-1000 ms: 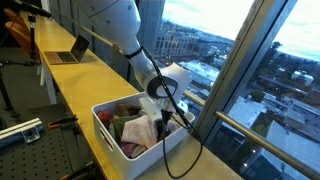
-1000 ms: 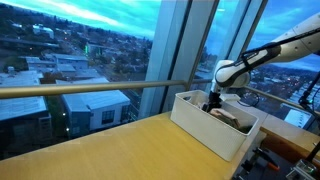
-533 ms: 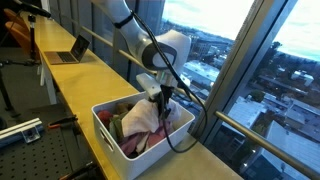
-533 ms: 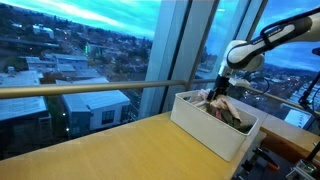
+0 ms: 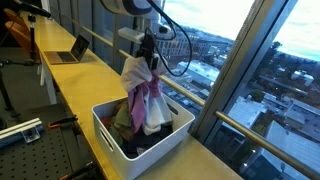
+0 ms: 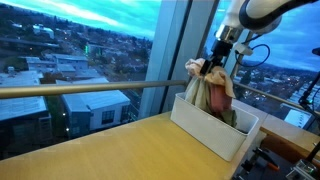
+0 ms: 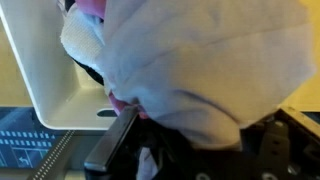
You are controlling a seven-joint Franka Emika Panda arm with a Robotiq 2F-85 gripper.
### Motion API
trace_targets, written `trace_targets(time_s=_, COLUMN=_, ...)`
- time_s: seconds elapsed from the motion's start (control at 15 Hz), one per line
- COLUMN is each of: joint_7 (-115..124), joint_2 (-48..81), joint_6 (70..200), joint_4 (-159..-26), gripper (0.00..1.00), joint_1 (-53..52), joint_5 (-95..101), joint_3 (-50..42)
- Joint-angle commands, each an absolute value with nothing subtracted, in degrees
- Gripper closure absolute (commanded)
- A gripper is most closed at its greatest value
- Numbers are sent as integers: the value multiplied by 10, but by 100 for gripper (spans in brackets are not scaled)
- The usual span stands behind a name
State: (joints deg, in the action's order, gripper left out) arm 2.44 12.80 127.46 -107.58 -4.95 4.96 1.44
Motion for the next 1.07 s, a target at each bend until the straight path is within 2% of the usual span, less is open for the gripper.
trace_targets(time_s=0.0, joint_7=57, joint_2=92, joint_6=1227, joint_4=-1047, gripper=99, joint_1=-97, joint_5=93, joint_3=49)
trace_targets(time_s=0.33, joint_7=87, joint_2=102, joint_6=1152, joint_4=-938, gripper=99, joint_1=-165, joint_5=138, joint_3=108)
trace_targets(time_s=0.67, joint_7=122, joint_2=170, joint_6=1050, joint_4=-780, gripper=99, joint_1=-234, joint_5=173, joint_3=150)
trace_targets(time_s=1.0, joint_7=119, joint_2=223, joint_6=1027, joint_4=-738, gripper=99, joint_1=-255, joint_5=164, joint_3=140)
